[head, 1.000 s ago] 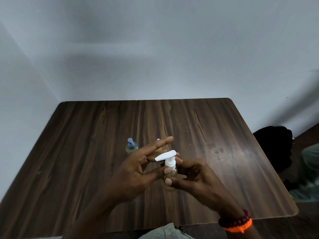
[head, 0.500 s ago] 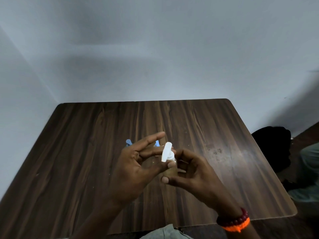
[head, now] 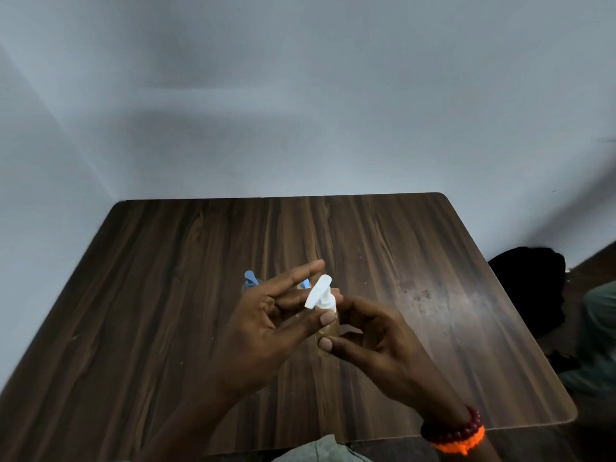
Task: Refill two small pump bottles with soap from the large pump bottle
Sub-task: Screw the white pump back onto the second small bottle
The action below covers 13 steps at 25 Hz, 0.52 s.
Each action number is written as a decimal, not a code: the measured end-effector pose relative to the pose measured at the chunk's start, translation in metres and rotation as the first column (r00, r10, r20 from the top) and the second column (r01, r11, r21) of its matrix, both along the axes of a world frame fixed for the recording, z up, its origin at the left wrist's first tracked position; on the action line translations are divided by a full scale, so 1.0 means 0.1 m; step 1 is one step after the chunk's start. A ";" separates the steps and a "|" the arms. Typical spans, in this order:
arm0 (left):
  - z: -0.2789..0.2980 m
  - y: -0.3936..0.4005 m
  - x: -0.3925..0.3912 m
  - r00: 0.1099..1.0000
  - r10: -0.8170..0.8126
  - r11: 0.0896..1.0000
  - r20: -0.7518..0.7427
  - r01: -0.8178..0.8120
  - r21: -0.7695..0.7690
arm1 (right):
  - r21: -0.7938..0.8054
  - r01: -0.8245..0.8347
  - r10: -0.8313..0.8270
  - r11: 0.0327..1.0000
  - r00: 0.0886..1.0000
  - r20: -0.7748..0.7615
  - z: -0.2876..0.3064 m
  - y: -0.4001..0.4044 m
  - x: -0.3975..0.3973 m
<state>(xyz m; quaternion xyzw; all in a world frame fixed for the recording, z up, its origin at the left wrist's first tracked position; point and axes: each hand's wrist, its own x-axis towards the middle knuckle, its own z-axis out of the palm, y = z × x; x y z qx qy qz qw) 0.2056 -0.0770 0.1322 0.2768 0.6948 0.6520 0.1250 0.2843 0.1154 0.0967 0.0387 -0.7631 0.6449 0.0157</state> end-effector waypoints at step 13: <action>0.03 0.13 0.08 0.974 0.216 0.972 -0.072 -0.208 0.110 | 0.052 -0.011 0.014 0.999 0.998 -0.060 0.03 0.05 -0.03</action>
